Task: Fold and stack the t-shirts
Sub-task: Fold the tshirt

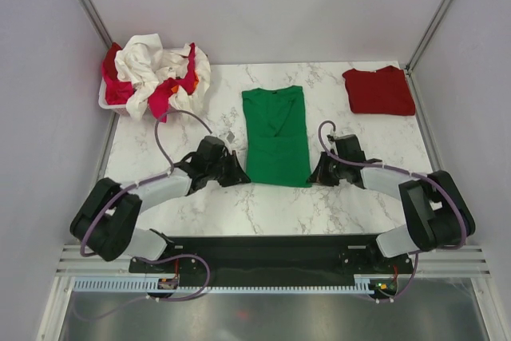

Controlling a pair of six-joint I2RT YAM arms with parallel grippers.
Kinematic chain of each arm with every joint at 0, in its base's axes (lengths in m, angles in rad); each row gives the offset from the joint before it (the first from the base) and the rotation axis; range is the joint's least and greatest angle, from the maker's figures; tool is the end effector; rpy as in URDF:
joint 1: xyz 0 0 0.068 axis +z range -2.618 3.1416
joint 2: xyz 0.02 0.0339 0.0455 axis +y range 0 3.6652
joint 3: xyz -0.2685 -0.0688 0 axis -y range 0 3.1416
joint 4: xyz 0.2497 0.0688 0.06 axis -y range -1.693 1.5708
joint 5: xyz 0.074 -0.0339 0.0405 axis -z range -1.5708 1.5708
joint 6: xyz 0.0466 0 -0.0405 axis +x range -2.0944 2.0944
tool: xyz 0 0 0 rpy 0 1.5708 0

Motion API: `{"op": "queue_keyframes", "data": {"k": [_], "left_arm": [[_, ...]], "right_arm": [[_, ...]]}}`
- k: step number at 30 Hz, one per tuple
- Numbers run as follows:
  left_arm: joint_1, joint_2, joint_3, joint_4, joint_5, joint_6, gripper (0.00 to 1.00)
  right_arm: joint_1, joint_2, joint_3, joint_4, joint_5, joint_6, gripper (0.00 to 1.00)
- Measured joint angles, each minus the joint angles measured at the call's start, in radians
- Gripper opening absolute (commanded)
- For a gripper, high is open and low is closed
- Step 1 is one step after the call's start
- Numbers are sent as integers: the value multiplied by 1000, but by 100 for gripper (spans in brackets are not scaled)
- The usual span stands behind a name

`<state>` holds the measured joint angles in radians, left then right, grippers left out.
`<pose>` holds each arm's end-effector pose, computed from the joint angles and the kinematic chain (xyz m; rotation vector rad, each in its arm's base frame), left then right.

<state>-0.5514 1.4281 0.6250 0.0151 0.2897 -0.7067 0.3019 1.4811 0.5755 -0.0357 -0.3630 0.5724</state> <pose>0.2333 -0.1591 0.1572 -0.0442 2.5250 -0.9094 0.2495 0.0950 0.1265 0.1974 2.6071 0.7937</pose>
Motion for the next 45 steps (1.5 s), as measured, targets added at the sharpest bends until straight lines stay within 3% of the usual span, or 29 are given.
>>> {"op": "queue_keyframes", "data": {"k": [9,15,22,40,41,42,43,44,45], "left_arm": [[-88,-306,-100,-92,-1,-72,2],[-96,-346,56,-247,-33,-77,2],[-79,-270,308,-359,-90,-24,2],[134,275,793,-450,-60,133,2],[148,316,831,-452,-52,138,2],[162,353,867,-455,-47,142,10],[174,397,906,-455,-44,148,16],[185,441,945,-461,-41,152,22],[198,492,988,-475,-35,156,54]], "right_arm": [[19,-353,-82,-253,3,9,0],[19,-436,122,-433,73,0,0],[18,-273,389,-501,160,-45,0],[-22,317,920,-549,238,-102,2],[-30,369,967,-547,235,-102,9],[-38,423,1019,-552,227,-100,22],[-44,484,1088,-572,220,-99,57],[-50,548,1159,-574,218,-96,72],[-56,604,1220,-577,215,-95,83]]}}
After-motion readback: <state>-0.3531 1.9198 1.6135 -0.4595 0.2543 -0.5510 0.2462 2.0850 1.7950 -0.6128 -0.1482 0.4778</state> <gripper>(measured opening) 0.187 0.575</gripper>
